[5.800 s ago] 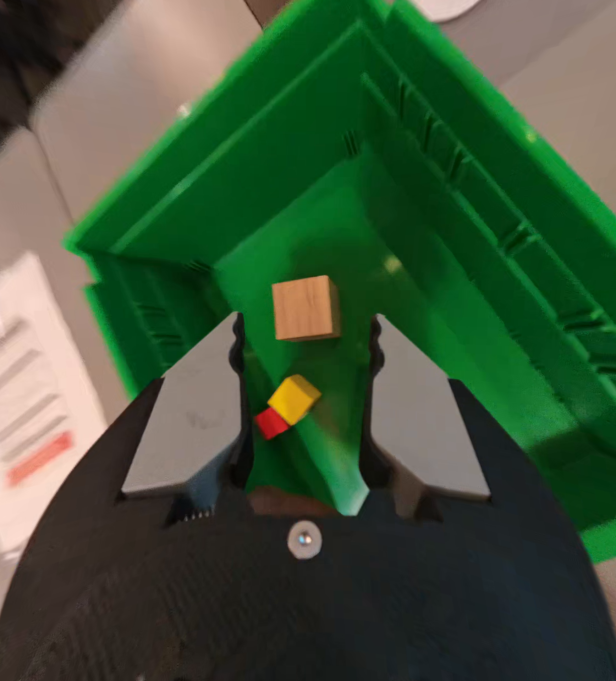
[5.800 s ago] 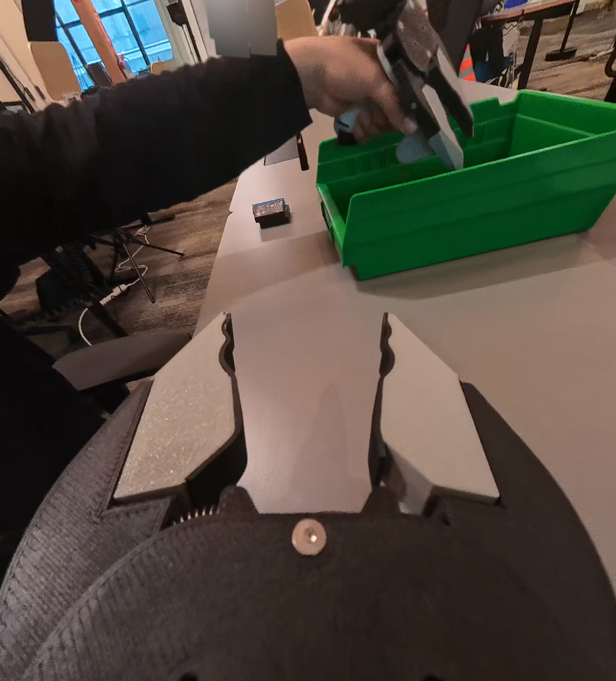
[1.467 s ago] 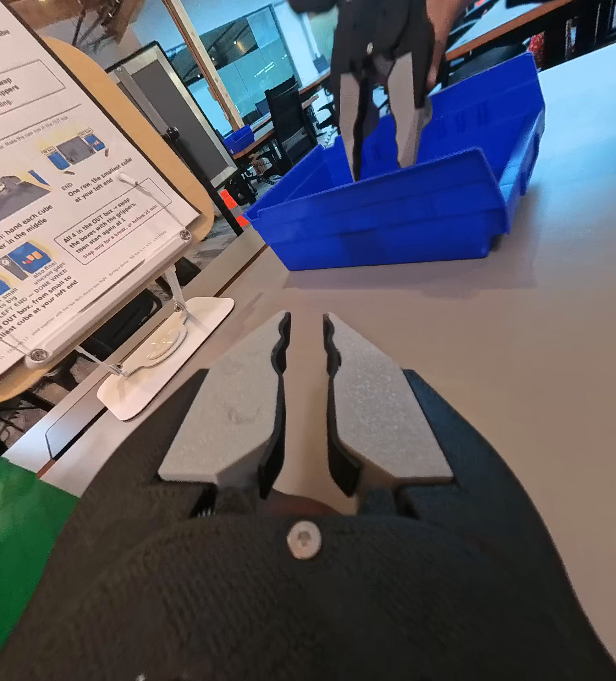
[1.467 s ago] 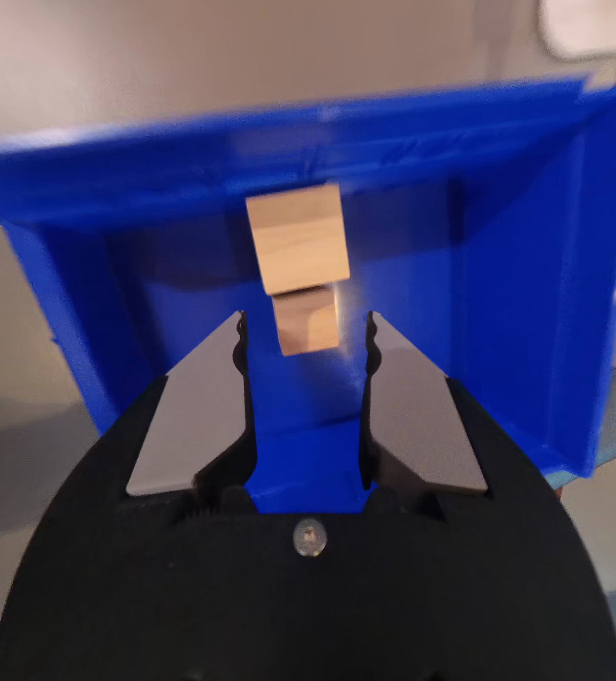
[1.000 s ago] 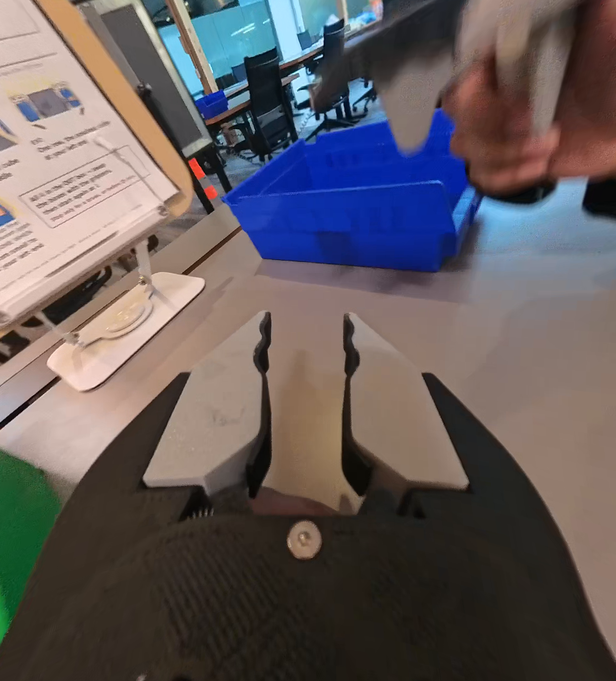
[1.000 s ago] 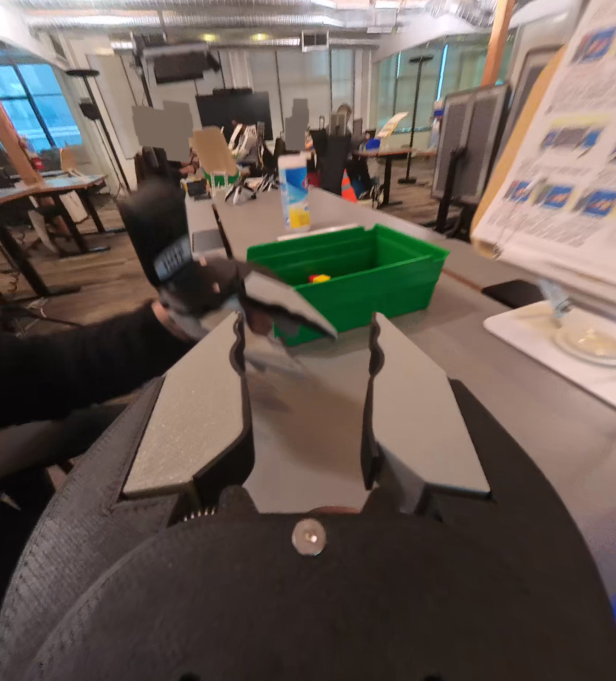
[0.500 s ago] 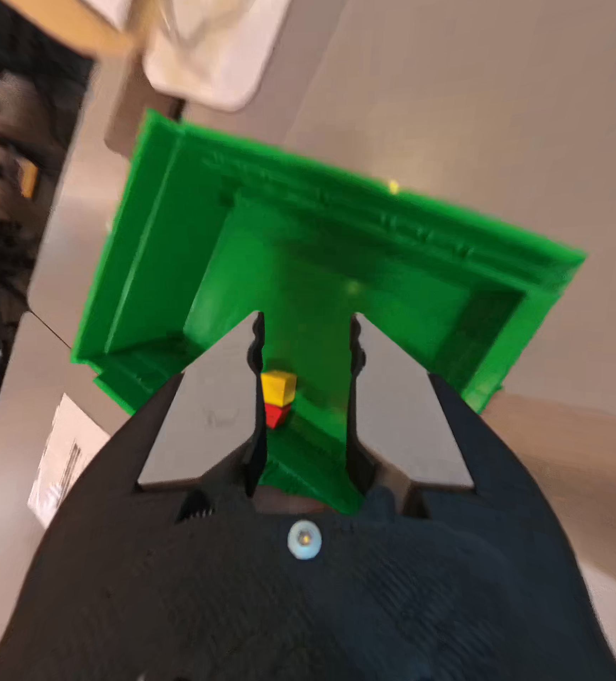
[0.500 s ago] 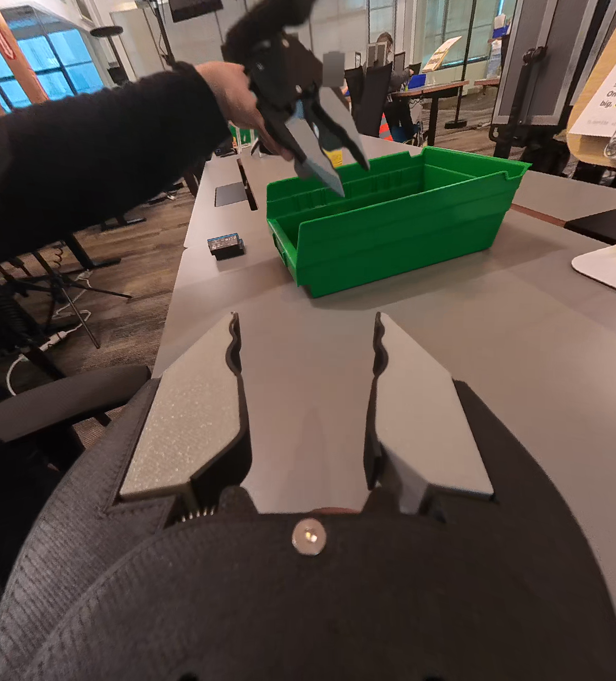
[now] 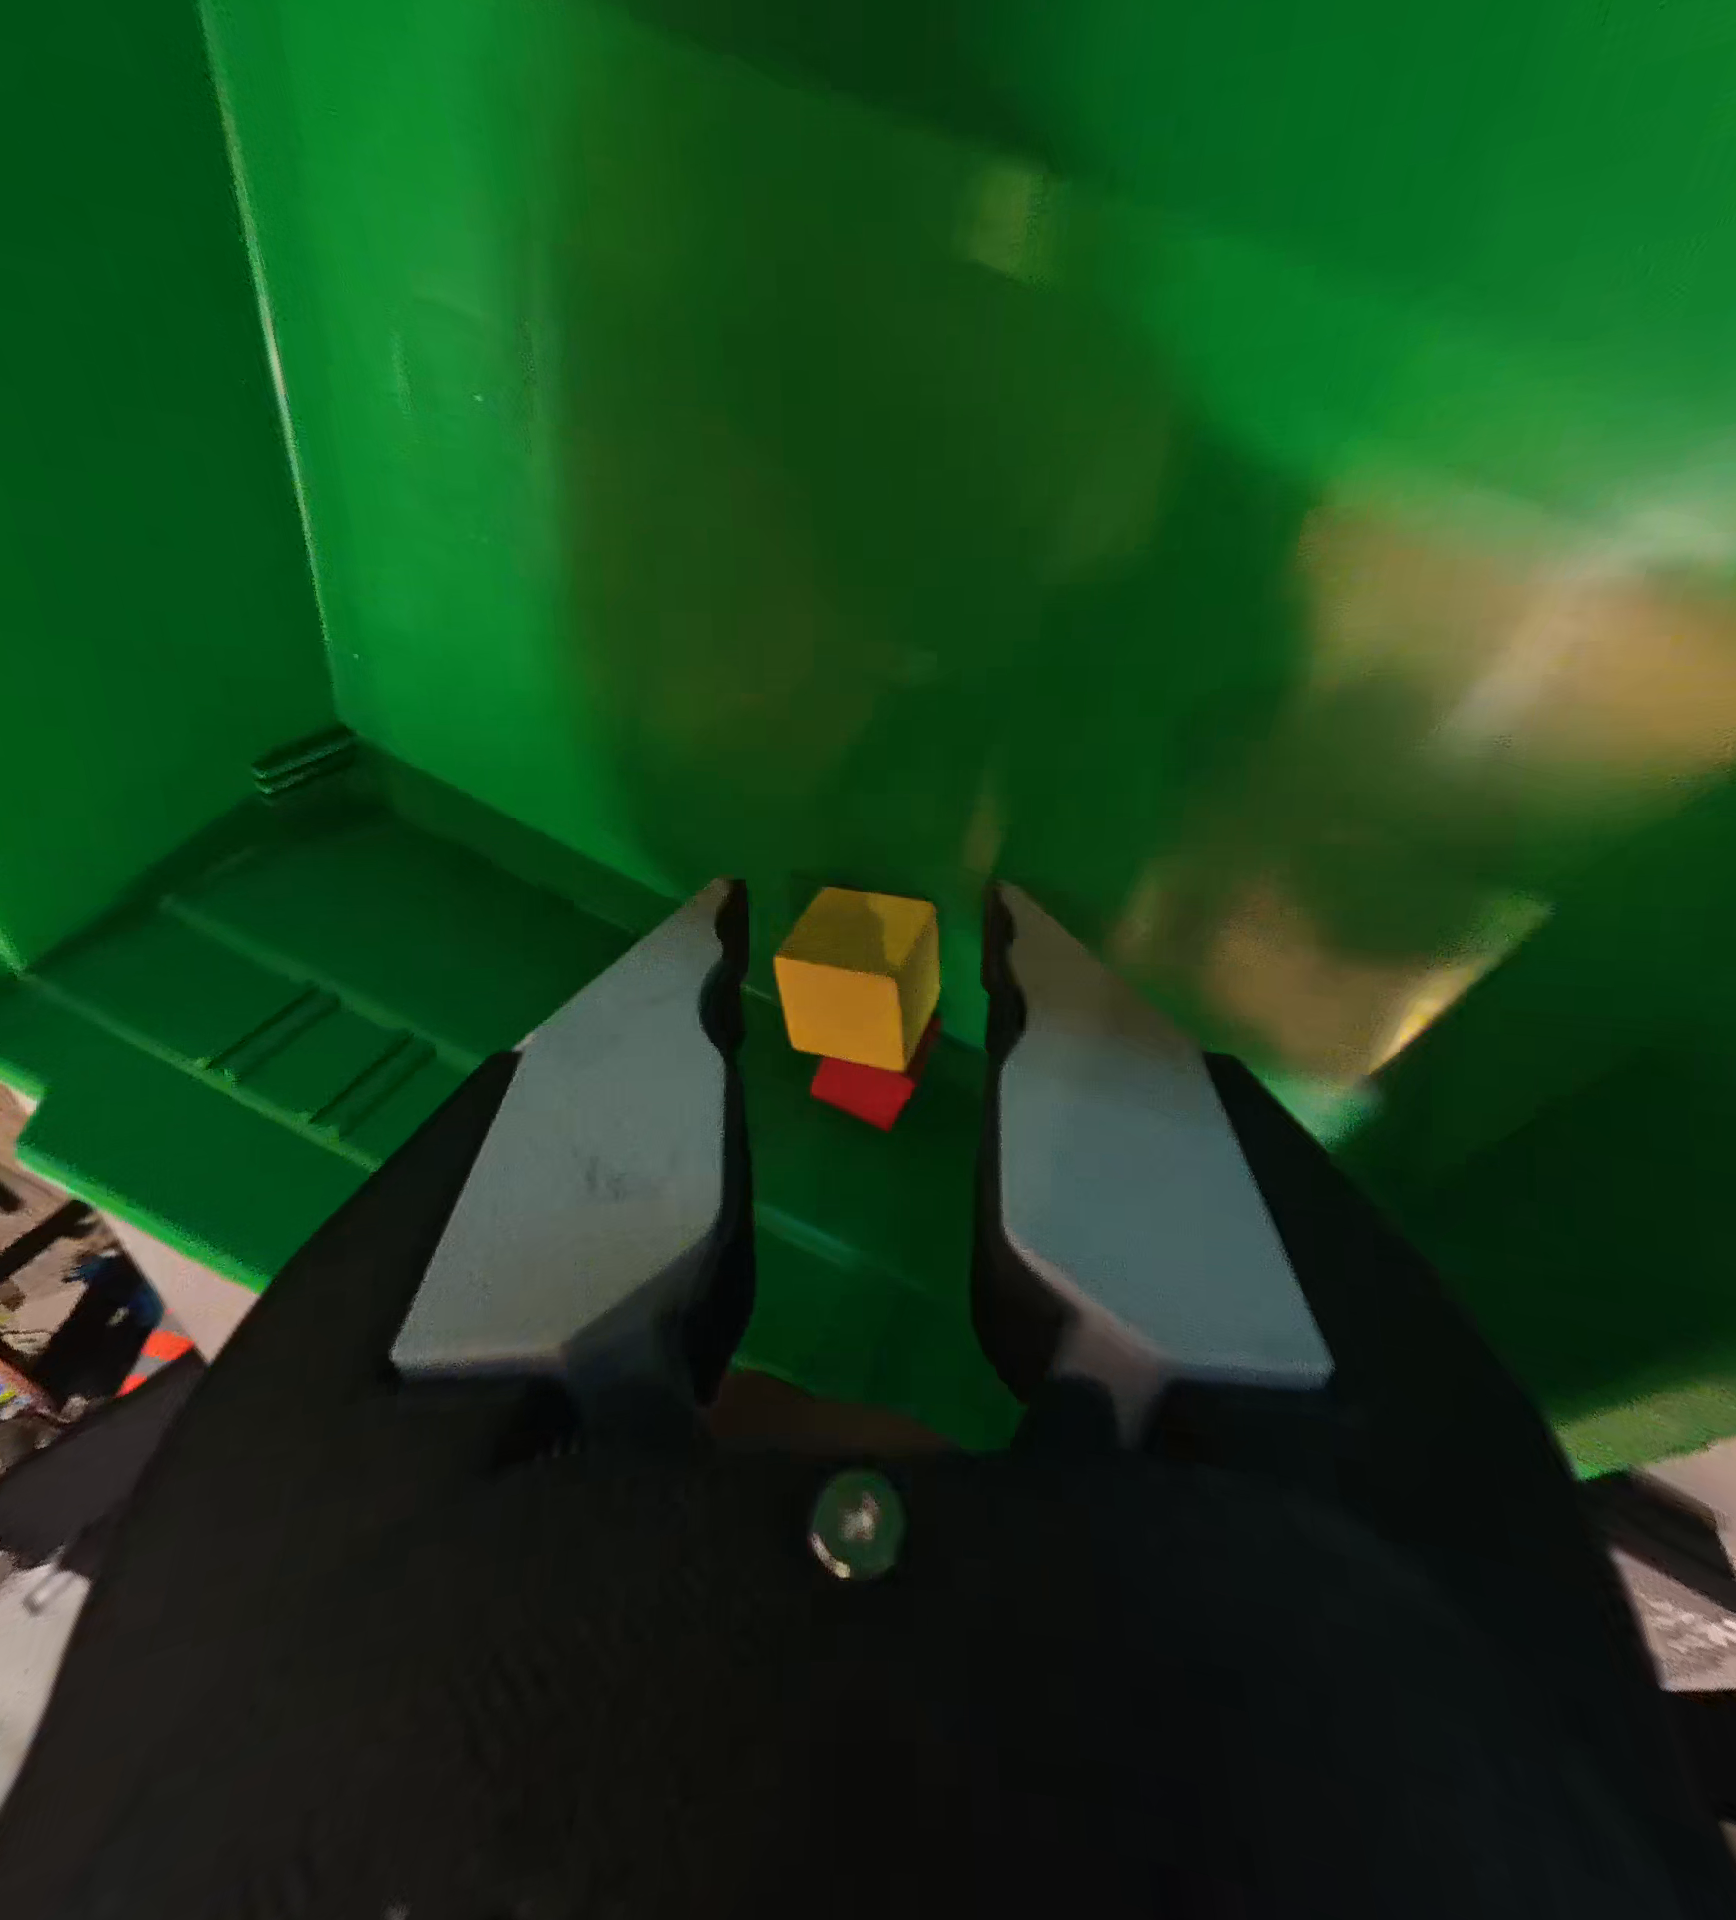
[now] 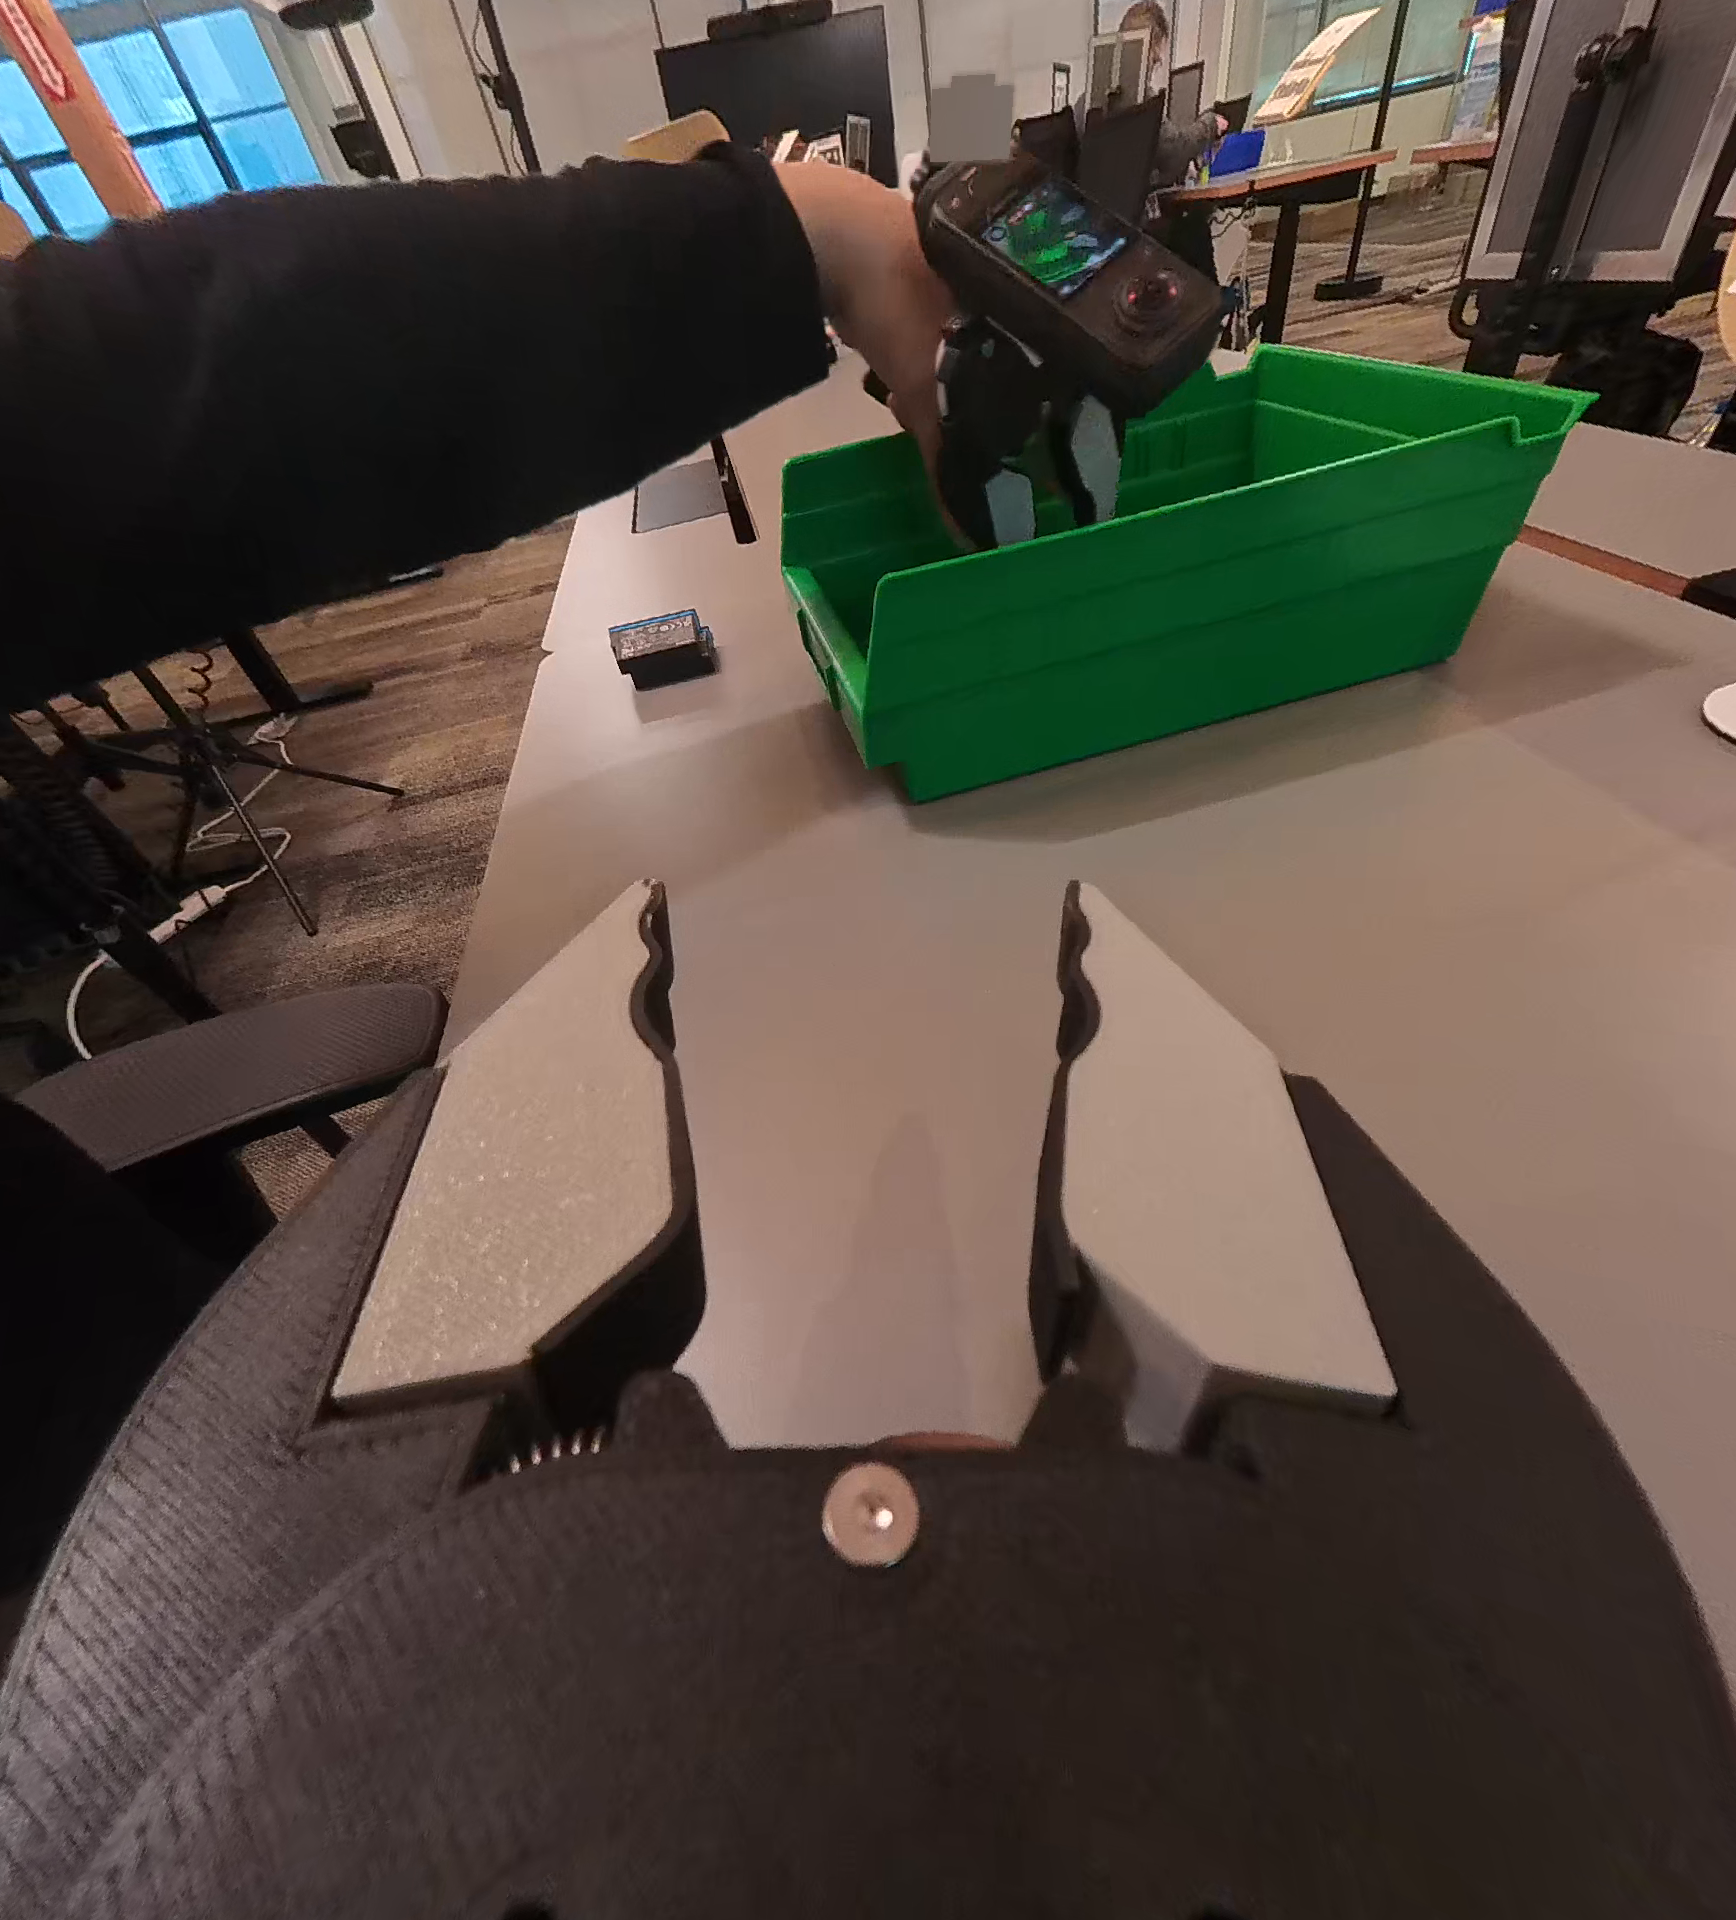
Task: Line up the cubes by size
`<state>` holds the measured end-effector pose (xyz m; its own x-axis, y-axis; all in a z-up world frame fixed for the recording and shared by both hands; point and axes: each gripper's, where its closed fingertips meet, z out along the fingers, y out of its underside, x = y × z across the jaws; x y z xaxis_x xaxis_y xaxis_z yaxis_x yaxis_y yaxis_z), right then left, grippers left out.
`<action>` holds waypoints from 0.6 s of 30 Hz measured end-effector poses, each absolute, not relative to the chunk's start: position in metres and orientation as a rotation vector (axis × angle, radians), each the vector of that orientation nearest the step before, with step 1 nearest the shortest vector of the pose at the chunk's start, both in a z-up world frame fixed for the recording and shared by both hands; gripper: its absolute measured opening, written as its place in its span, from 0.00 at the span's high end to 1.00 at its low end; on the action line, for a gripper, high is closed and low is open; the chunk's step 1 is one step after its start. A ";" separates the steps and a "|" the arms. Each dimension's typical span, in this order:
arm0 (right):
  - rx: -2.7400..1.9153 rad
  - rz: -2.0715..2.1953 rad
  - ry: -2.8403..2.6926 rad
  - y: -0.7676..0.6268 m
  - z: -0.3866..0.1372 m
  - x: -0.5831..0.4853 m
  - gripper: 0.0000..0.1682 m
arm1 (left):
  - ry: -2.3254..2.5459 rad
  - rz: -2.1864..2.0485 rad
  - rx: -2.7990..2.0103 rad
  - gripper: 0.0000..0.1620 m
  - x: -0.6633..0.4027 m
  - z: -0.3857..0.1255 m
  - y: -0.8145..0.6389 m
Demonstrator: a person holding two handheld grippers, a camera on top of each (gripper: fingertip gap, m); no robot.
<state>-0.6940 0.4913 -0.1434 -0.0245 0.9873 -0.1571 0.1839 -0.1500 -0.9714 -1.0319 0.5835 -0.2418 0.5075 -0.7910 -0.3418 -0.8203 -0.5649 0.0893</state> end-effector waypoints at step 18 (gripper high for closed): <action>-1.434 1.266 -1.289 0.489 -0.140 -0.693 0.57 | 1.199 0.541 -2.773 0.74 -1.051 -0.243 0.584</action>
